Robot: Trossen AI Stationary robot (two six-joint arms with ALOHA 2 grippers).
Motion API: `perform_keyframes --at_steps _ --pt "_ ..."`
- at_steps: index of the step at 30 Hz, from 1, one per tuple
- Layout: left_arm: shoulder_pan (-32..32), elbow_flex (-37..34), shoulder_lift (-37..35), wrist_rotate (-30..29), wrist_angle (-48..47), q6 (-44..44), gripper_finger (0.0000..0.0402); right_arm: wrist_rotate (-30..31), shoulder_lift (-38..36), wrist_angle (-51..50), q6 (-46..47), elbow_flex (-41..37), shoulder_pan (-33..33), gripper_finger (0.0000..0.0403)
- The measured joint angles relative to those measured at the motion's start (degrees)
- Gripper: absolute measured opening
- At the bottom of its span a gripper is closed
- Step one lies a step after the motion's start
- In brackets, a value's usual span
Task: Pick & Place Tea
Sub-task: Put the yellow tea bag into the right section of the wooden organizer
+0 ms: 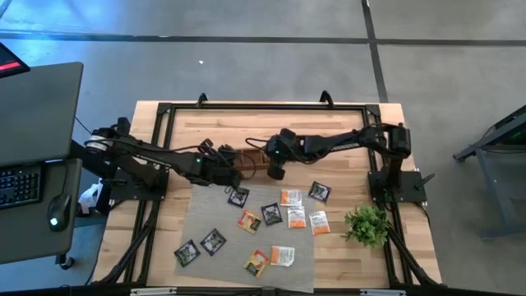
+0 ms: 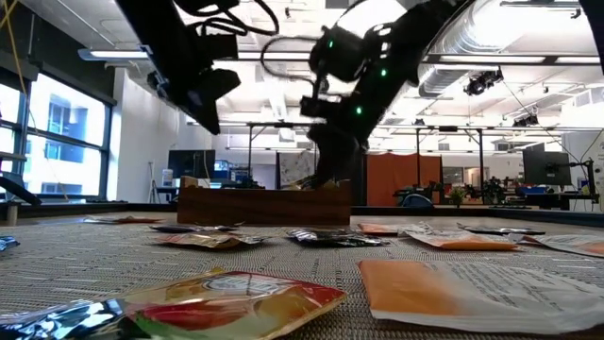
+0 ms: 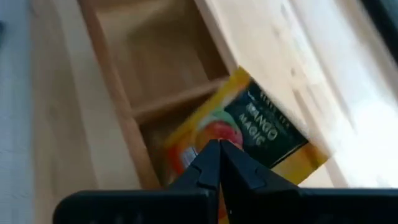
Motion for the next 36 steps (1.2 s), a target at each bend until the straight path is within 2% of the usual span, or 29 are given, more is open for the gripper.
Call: perform_keyframes --at_steps 3,8,11,14,16,21,23,25,30,36 --pt "0.04 0.12 -0.47 -1.04 0.19 -0.02 0.0000 1.42 0.48 -0.66 -0.12 0.00 -0.89 0.0005" --pt "0.04 0.10 -0.97 -1.80 -0.37 -0.51 0.0000 8.56 0.40 -0.64 -4.50 0.25 -0.90 0.0003" --pt "0.04 0.04 -0.91 -1.79 -0.62 -1.44 0.0000 6.62 0.00 -0.63 -5.94 1.21 -0.66 0.0005" --pt "0.04 0.04 -0.91 -0.56 -2.03 -1.74 0.0000 1.75 -0.21 -1.09 -5.64 2.47 -0.50 0.0003" --pt "0.04 0.04 -0.91 2.35 -2.27 -1.73 0.0000 -2.69 -0.35 -1.91 -5.69 3.37 -0.18 0.0002" --pt "0.39 0.04 -0.91 10.36 -3.80 -1.78 0.0000 -21.15 -0.46 -2.47 -7.81 5.35 1.68 0.0012" --pt "0.39 0.04 -0.91 10.85 -4.90 -1.68 0.0000 -28.51 -0.46 -1.68 -7.98 5.38 2.74 0.0017" --pt "0.39 0.04 -0.91 10.21 -6.15 -1.65 0.0000 -32.82 -0.46 -1.67 -8.03 5.38 3.96 0.0022" --pt "1.55 0.09 -3.48 9.92 -13.06 -2.39 0.0000 -30.01 -0.46 -3.90 -9.17 5.38 8.17 0.0047" --pt "4.82 -0.11 -9.85 9.79 -20.73 -3.60 0.0004 -25.32 -0.46 -3.65 -13.40 5.38 12.68 0.0099"
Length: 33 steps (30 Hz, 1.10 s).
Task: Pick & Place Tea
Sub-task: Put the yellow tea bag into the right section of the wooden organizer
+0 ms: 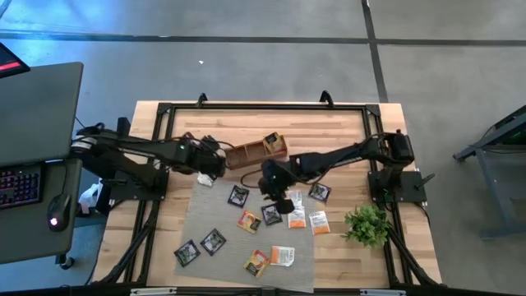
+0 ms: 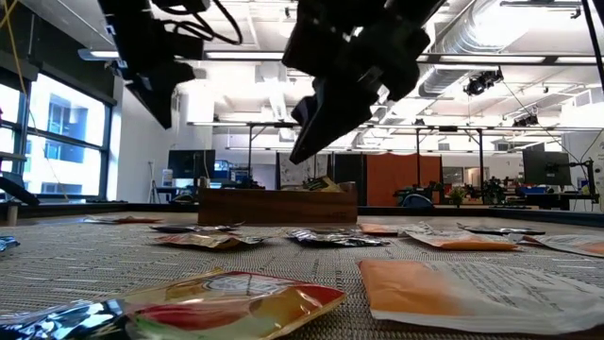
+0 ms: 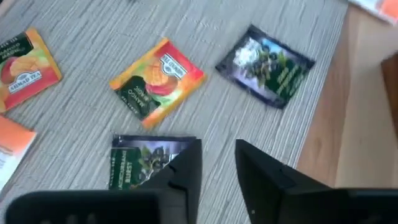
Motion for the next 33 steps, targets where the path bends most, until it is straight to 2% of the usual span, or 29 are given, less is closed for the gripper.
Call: perform_keyframes --at_steps 3,10,14,18,23,26,29,33 --pt "1.79 -0.67 -3.25 1.55 -0.18 3.43 0.0015 0.43 0.00 2.45 -1.23 0.00 0.70 0.0126" --pt "3.79 -4.05 -5.24 12.61 6.48 10.08 0.0063 -1.62 4.44 8.10 -2.90 0.00 2.88 0.0172" --pt "3.77 -8.07 -4.85 23.83 18.72 13.06 0.0088 -1.53 6.15 10.90 -6.17 -0.11 5.92 0.0185" --pt "3.20 -14.03 -4.00 35.00 35.05 11.74 0.0096 0.55 7.25 13.62 -6.13 -0.02 8.54 0.0185" --pt "-2.72 -22.95 -4.11 43.79 54.57 7.87 0.0091 3.96 10.24 16.76 -7.73 0.00 11.77 0.0182" --pt "-8.35 -27.53 -2.34 42.06 64.56 1.17 0.0090 8.90 12.21 17.36 -9.39 0.00 13.28 0.0181" --pt "-14.01 -29.83 -1.28 36.66 71.01 -3.75 0.0090 12.59 13.56 18.21 -12.88 0.04 14.55 0.0181" --pt "-19.09 -30.59 3.41 27.51 74.68 -9.10 0.0090 20.24 15.10 20.85 -16.80 0.13 15.61 0.0181"
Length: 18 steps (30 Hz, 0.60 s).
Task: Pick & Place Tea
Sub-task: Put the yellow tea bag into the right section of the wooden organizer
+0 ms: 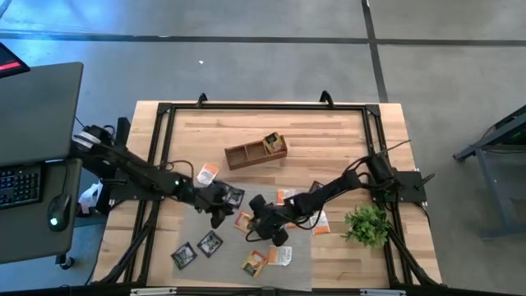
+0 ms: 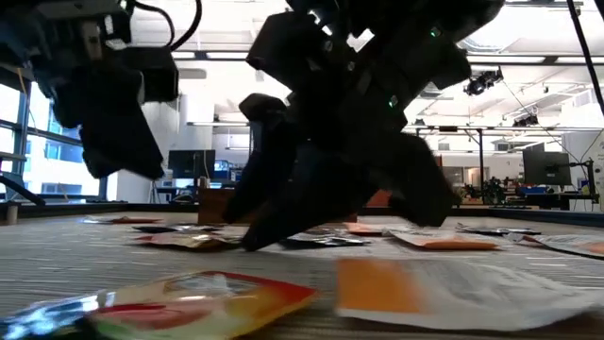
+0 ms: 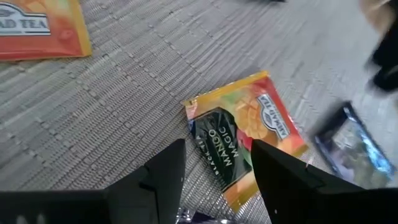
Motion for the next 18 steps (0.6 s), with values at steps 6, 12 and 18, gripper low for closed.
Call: perform_keyframes --at_steps 6,12,18 --pt "-0.40 0.05 7.99 -1.98 4.74 -9.23 0.0090 -1.31 0.51 1.03 -0.98 0.00 -0.44 0.0181" --pt "-0.44 0.20 14.10 -0.13 11.67 -12.78 0.0090 -1.68 0.64 2.12 -0.77 -0.07 -0.88 0.0171" --pt "-0.40 1.90 15.66 0.86 12.87 -12.02 0.0090 -2.67 0.74 2.29 2.04 -0.11 -1.65 0.0145"
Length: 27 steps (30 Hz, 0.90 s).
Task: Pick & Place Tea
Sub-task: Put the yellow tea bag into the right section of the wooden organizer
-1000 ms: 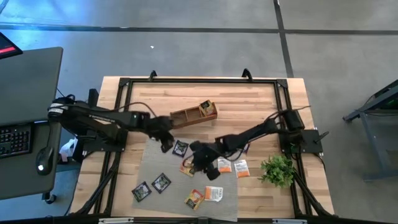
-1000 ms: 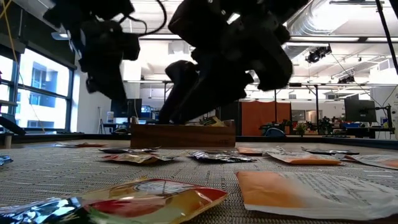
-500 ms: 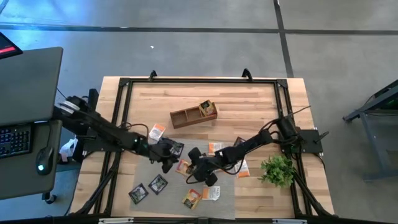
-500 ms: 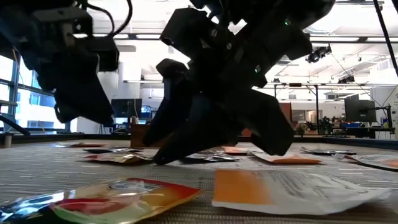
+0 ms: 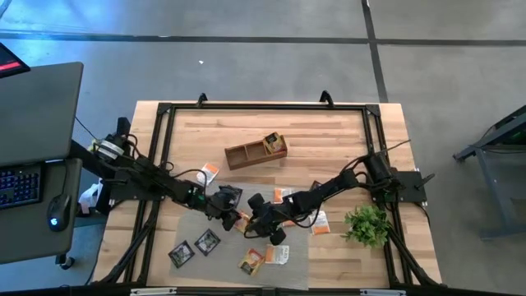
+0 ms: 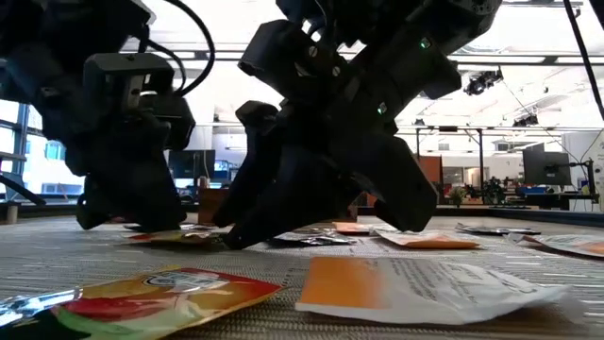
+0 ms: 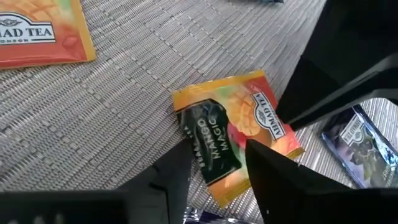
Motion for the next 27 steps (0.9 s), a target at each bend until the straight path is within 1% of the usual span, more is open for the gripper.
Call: perform_keyframes --at_steps 5,10,14,16,20,22,24,27 --pt "0.00 1.72 1.44 2.18 0.11 0.61 0.0090 0.58 0.02 0.72 -0.43 -0.07 0.02 0.0126" --pt "0.00 2.32 2.68 2.50 0.24 0.80 0.0090 0.23 0.02 0.83 -0.44 -0.09 0.20 0.0105" --pt "0.00 2.41 2.70 2.50 -0.71 0.54 0.0090 2.02 -0.32 0.82 -0.44 -0.09 1.29 0.0083" --pt "0.02 2.43 2.70 2.48 -0.85 0.38 0.0090 4.77 -0.97 0.15 -0.45 -0.21 2.21 0.0071" --pt "0.02 2.41 2.70 2.54 -0.74 0.41 0.0090 12.24 -2.65 -1.37 -0.55 -0.24 4.09 0.0049" --pt "0.02 2.38 2.70 2.52 -0.68 0.58 0.0090 14.60 -3.36 -3.23 -1.01 -0.13 4.72 0.0037" --pt "0.02 2.37 2.72 2.50 -0.63 0.59 0.0090 16.89 -3.45 -4.97 -3.28 -0.13 5.07 0.0024" --pt "0.02 2.33 2.72 2.48 -0.44 0.62 0.0090 24.06 -3.54 -8.34 -8.84 -0.13 5.52 0.0006"
